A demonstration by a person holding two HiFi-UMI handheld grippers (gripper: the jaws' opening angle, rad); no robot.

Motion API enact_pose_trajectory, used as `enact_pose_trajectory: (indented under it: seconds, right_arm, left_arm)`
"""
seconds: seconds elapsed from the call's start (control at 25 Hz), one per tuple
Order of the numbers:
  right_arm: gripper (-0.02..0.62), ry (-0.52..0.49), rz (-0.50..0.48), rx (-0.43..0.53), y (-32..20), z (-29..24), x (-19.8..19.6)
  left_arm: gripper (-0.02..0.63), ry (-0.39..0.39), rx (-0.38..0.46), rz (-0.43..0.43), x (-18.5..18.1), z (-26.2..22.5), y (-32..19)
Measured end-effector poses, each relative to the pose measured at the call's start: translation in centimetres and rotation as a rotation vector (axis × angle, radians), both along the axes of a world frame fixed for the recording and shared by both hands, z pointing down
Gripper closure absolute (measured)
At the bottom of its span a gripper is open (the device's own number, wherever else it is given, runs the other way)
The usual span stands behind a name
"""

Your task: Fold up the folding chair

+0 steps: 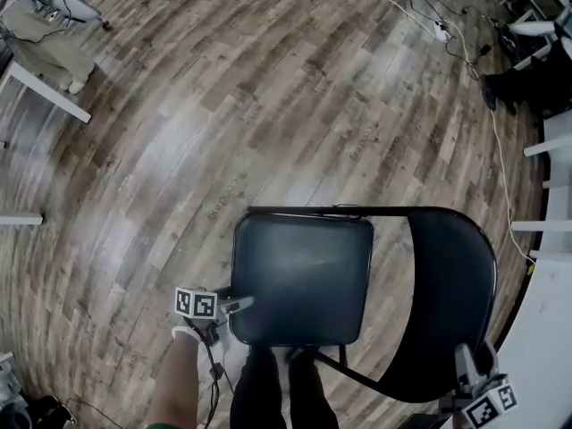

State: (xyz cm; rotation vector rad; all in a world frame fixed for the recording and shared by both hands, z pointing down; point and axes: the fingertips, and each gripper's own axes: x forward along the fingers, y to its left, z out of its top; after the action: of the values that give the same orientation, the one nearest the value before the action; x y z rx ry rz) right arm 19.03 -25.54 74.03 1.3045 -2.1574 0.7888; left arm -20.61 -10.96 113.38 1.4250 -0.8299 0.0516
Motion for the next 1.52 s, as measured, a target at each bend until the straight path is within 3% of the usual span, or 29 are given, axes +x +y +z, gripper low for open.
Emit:
enact_pose_trajectory:
  seconds: [0.12, 0.4, 0.52, 0.6, 1.08, 1.52]
  right_arm:
    - [0.344, 0.014, -0.014, -0.035, 0.2, 0.7, -0.3]
    - [0.354, 0.024, -0.053, -0.147, 0.8, 2.4, -0.6]
    - [0.445, -0.038, -0.050, -0.197, 0.5, 2.5, -0.5]
    - [0.471, -0.067, -0.052, -0.218, 0.4, 2.5, -0.4]
    - [0.482, -0.056, -0.046, -0.232, -0.3, -0.3, 1.5]
    - [0.482, -0.058, -0.051, -0.221, -0.8, -5.6, 4.3]
  left_arm:
    - [0.195, 0.019, -0.005, 0.058, 1.2, 0.9, 0.2]
    - [0.196, 0.004, -0.013, 0.043, 1.4, 1.2, 0.3]
    - [0.196, -0.005, -0.021, 0.034, 1.5, 1.0, 0.5]
    - [0.196, -0.023, -0.016, 0.017, 1.5, 0.7, 0.6]
    - [0.198, -0.055, -0.037, -0.017, 3.8, -4.3, -0.5]
    - [0.198, 0.000, 0.007, -0.058, 9.6, -14.4, -2.5]
